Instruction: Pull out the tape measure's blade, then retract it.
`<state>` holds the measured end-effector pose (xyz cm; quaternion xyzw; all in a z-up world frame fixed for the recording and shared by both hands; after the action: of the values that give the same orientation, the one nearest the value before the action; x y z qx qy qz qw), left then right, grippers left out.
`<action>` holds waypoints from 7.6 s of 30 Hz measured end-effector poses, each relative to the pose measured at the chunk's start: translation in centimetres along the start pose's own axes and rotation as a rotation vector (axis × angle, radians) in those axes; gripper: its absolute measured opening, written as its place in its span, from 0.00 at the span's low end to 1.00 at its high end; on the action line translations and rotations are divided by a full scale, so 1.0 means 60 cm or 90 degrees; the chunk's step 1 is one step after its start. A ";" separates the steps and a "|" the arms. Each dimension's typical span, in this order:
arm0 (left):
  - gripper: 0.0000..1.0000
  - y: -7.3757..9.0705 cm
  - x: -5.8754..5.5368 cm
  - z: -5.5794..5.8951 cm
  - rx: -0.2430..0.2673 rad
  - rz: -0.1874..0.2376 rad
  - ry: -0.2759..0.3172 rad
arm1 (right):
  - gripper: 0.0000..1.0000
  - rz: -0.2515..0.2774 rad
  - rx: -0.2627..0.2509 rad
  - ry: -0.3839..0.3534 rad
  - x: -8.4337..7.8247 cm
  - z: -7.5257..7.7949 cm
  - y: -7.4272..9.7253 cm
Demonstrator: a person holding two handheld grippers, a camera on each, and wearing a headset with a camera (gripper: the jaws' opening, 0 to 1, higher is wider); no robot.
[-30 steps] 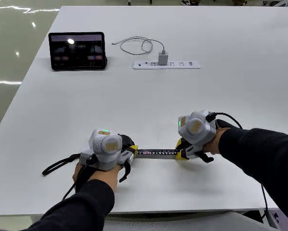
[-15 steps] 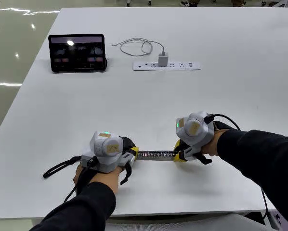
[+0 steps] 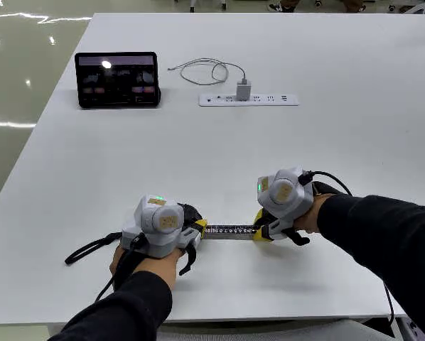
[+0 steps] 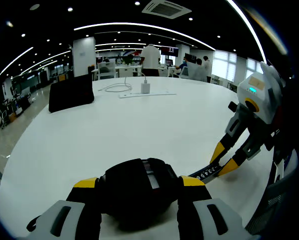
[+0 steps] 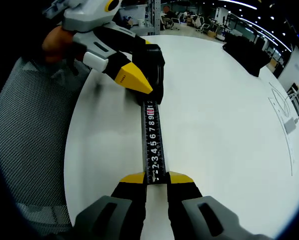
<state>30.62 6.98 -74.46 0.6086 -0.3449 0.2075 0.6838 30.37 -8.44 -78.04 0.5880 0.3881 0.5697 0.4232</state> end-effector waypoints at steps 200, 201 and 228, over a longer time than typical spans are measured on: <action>0.57 0.001 0.001 -0.006 -0.021 0.004 0.051 | 0.11 0.099 0.013 0.033 0.132 -0.007 -0.044; 0.57 0.001 0.001 -0.006 -0.021 0.004 0.052 | 0.11 0.100 0.010 0.057 0.133 -0.006 -0.044; 0.57 0.003 0.000 -0.007 -0.029 0.004 0.059 | 0.10 0.115 0.023 0.043 0.154 -0.008 -0.057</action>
<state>30.58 7.40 -74.34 0.5814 -0.3191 0.2295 0.7123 30.44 1.39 -78.09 0.6087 0.3573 0.6180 0.3462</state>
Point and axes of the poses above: the centre of the closed fingertips' face, and the gripper's own axes: y roughly backward along the fingers, z roughly to its right, x roughly out of its top, the point moved 2 cm from there along y, roughly backward along the fingers, and after that the axes turned 8 degrees about -z, right-handed, at the moved point
